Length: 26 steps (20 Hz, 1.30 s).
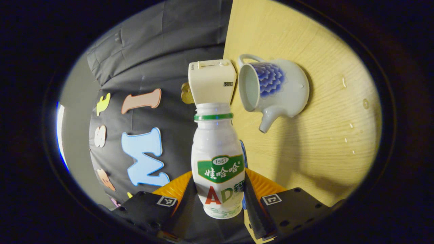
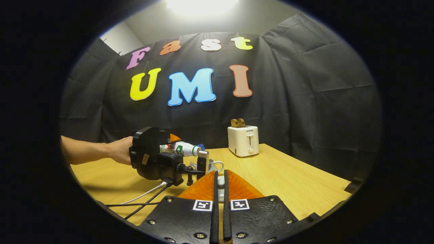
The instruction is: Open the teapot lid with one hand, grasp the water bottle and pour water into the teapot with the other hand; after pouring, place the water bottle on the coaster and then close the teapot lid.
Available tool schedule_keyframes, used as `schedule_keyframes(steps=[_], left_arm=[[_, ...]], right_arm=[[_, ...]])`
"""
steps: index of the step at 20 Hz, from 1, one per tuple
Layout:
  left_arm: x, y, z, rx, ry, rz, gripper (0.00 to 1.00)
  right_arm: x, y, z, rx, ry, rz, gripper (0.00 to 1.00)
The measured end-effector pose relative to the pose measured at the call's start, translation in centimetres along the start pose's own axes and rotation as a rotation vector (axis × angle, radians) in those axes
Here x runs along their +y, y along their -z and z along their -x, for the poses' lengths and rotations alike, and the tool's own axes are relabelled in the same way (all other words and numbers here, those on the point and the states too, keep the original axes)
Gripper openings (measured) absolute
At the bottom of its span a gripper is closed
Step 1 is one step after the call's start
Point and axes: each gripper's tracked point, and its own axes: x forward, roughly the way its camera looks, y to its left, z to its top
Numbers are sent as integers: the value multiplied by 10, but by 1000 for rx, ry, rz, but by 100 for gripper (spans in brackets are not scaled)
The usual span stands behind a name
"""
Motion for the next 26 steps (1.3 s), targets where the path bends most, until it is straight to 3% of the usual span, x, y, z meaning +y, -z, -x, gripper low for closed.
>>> schedule_keyframes(steps=[7, 9, 10, 15, 18, 24, 26], left_arm=[[11, -3, -1, -13, -17, -66, 81], [13, -1, -1, -12, -23, -73, 76], [14, -1, 0, -10, -24, -77, 81], [20, 2, -2, -8, -34, -106, 81], [21, 3, -1, -6, -34, -114, 76], [23, 4, -2, -5, -42, -130, 81], [21, 2, -2, -10, -37, -132, 76]], right_arm=[[-6, 1, 1, 2, 10, -13, 5], [-7, 1, 2, 2, 12, -13, 5], [-7, 1, 2, 2, 13, -14, 5], [-6, 0, 3, 0, 12, -12, 5], [-5, 0, 2, 0, 11, -11, 5], [-5, 1, 2, 1, 12, -12, 5], [-7, 1, 4, 1, 14, -13, 5]])
